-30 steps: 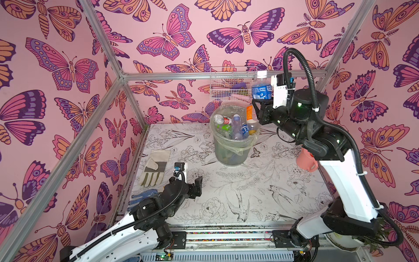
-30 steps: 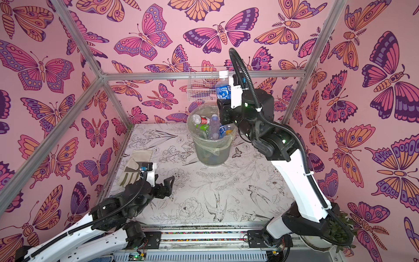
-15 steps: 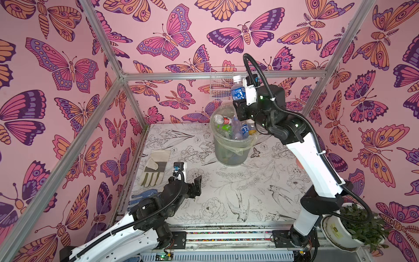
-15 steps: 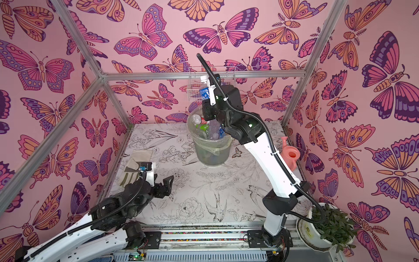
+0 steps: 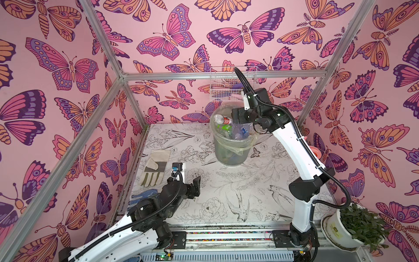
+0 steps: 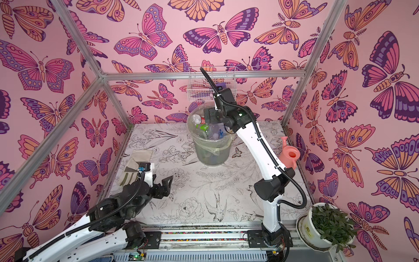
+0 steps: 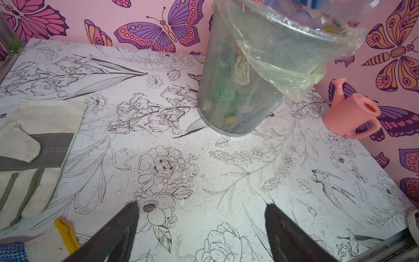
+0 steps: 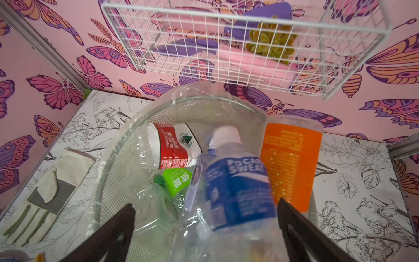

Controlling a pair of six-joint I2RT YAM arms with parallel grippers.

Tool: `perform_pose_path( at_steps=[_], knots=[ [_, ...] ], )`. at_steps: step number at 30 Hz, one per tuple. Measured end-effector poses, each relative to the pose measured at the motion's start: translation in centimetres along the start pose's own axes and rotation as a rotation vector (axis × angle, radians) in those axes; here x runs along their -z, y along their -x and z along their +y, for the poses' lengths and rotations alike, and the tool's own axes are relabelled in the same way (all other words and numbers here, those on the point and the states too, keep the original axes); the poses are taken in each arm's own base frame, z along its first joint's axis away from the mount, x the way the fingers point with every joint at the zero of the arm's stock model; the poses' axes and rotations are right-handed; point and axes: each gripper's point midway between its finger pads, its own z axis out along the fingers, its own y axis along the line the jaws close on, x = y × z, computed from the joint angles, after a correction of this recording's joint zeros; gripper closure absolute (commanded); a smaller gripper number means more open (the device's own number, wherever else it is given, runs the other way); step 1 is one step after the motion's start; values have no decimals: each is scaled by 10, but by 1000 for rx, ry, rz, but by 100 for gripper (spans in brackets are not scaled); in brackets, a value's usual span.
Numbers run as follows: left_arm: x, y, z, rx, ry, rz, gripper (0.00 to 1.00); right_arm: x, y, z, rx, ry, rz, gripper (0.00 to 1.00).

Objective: Throw the plastic bottles in the bin
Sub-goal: Throw the plastic bottle into the trash bin.

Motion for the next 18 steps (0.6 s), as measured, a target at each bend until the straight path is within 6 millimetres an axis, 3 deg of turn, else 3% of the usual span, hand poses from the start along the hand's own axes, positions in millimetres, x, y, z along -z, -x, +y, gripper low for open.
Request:
perform_pose_path(
  at_steps=[4, 9, 18],
  knots=[
    [3, 8, -3, 7, -5, -13, 11, 31, 22, -4, -13, 9, -76, 1],
    [2, 10, -5, 4, -4, -10, 11, 63, 28, -11, -24, 11, -121, 1],
    [2, 12, -3, -8, 7, -18, 11, 73, 10, -20, -20, -4, -106, 1]
  ],
)
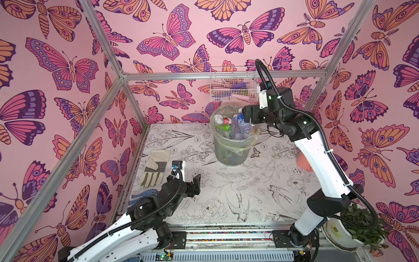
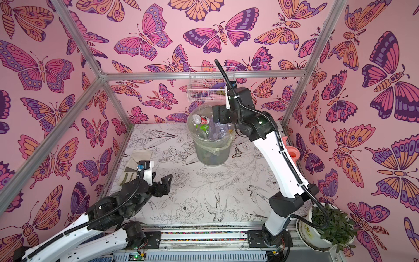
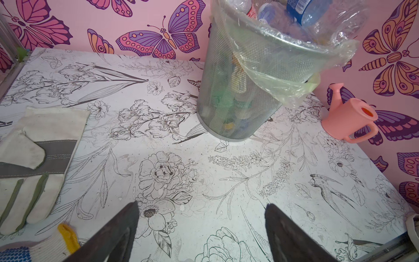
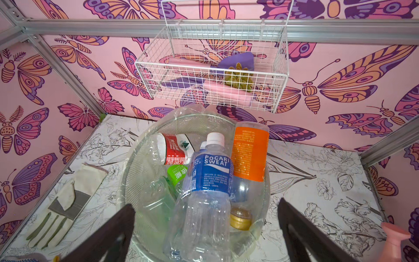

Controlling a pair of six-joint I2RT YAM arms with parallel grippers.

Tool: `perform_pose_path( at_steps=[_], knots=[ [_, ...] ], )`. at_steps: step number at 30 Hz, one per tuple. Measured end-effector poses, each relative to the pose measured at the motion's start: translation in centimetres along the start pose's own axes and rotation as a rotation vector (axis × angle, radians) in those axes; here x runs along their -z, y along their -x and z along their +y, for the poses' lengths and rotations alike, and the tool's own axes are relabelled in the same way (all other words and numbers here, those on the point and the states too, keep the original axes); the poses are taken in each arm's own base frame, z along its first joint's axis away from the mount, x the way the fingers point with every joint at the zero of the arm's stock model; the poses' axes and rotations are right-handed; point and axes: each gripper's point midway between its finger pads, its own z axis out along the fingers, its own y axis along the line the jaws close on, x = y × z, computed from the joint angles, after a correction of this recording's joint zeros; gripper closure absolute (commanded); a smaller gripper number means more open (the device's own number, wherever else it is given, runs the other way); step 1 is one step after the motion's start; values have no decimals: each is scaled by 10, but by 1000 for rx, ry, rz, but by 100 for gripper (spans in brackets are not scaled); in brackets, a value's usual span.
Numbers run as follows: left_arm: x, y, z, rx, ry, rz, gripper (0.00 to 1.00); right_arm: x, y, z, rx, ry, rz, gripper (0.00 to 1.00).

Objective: Throw the plastic bottles in the bin
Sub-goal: Throw the plastic bottle into the trash bin.

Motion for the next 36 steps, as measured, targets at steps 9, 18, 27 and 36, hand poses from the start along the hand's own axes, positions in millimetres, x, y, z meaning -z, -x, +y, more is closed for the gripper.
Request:
perform_pose_path(
  at_steps=[9, 18, 27, 36],
  knots=[
    [5, 16, 6, -33, 40, -43, 7, 15, -31, -41, -24, -66, 14, 1],
    [1, 49, 23, -76, 166, -84, 5, 37, -70, -88, -42, -202, -5, 1],
    [-32, 50, 67, -68, 355, 0, 3, 39, -158, -131, 29, -371, 44, 3],
    [-58, 31, 111, -66, 535, 89, 0, 30, -264, -161, 103, -457, 50, 9]
  ],
)
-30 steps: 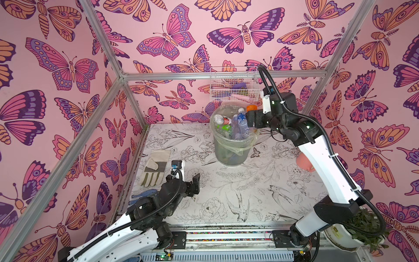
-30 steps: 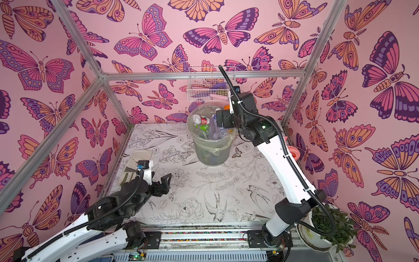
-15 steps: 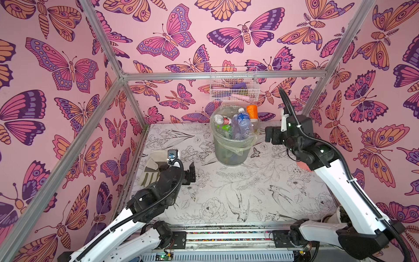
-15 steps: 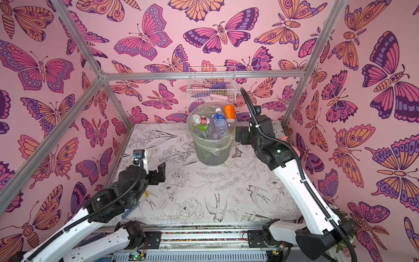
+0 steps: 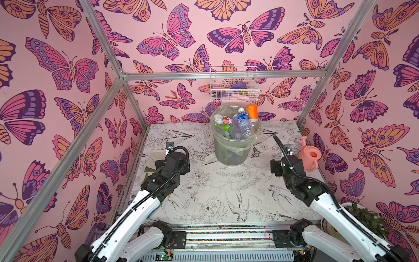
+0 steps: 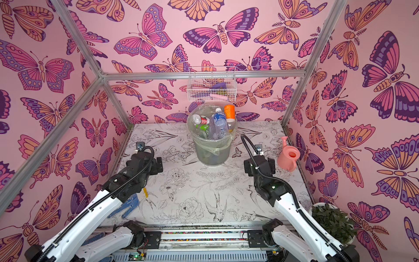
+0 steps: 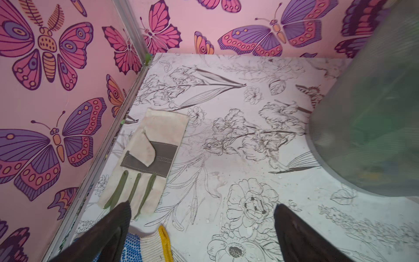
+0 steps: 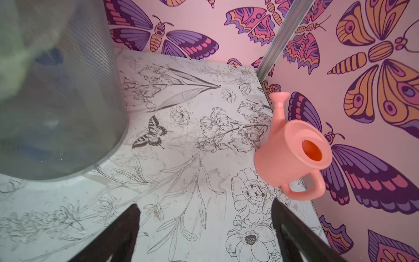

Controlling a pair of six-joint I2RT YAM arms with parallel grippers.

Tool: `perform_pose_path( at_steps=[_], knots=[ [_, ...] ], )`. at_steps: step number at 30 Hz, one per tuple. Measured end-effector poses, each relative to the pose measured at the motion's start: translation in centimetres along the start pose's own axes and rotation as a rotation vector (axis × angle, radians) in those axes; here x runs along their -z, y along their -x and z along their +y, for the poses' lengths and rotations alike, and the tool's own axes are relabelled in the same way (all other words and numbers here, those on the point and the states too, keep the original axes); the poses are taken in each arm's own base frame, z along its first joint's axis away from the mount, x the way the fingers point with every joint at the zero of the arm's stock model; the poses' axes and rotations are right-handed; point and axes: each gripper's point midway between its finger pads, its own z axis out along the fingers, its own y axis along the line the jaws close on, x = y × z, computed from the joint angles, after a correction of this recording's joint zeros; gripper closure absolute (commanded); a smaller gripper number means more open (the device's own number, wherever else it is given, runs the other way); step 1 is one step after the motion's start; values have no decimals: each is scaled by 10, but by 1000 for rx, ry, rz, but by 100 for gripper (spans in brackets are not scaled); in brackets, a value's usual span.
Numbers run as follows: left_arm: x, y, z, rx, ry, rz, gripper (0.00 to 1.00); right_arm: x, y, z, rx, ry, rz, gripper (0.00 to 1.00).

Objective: Throw the plastic bottles in the bin
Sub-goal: Throw the plastic bottle into the trash bin, then reset both arms

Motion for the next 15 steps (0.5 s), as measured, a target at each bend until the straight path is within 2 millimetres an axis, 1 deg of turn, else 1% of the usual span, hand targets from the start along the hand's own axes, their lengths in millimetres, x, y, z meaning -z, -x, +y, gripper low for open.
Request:
perform_pose_path(
  at_steps=[2, 4, 10, 12, 15],
  knots=[
    [-12, -10, 4, -13, 35, 27, 0, -5, -14, -1, 9, -16, 6, 8],
    [-20, -18, 7, -29, 60, 47, 0, -9, -21, -2, 15, -35, 13, 7],
    [-39, -37, 14, -69, 117, 61, 0, -19, -32, -6, 18, -95, 43, 6],
    [-44, -44, 17, -85, 137, 56, 0, -23, -42, -6, 26, -106, 62, 5],
    [-52, -58, 25, -106, 174, 55, 0, -28, -64, -7, 52, -123, 102, 5]
  ],
)
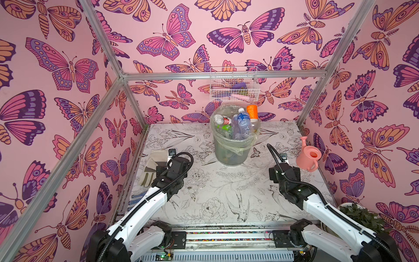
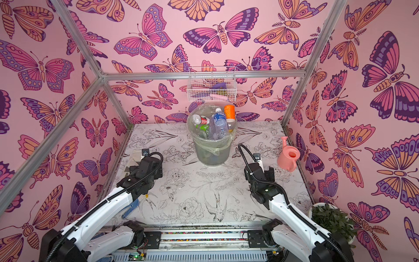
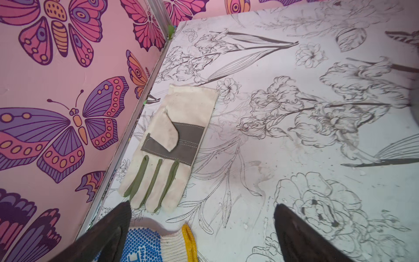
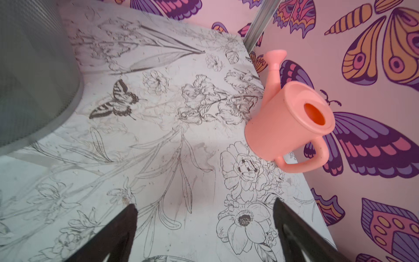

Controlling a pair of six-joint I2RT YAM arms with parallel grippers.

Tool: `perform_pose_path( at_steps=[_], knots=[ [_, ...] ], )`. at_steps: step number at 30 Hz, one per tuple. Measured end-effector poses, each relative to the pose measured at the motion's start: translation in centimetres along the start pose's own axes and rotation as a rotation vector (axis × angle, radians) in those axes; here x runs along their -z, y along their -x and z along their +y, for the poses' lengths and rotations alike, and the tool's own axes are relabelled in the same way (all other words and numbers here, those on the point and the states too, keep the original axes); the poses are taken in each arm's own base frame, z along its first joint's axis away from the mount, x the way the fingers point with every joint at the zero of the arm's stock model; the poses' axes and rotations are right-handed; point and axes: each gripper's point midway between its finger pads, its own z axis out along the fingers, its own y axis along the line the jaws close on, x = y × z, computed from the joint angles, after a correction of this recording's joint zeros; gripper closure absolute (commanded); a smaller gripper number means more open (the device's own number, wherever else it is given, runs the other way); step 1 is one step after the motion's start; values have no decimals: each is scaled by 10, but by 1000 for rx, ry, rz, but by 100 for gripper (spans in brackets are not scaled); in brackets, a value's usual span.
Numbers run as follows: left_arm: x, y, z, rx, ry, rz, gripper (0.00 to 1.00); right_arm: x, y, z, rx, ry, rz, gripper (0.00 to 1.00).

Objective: Throw the plastic bottles in the bin
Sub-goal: Reset both arms

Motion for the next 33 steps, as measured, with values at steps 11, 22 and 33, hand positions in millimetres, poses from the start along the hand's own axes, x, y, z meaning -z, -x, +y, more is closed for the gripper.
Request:
perform_pose_path(
  at_steps=[11, 22, 33],
  knots=[
    [-26, -45, 12, -60, 114, 12, 0, -10, -35, -3, 28, -37, 40, 4],
    [-27, -58, 26, -25, 178, -10, 0, -12, -29, -6, -11, -62, -19, 5],
    [-27, -50, 30, 32, 186, -158, 0, -26, -12, -10, -89, -114, -119, 6]
  ],
)
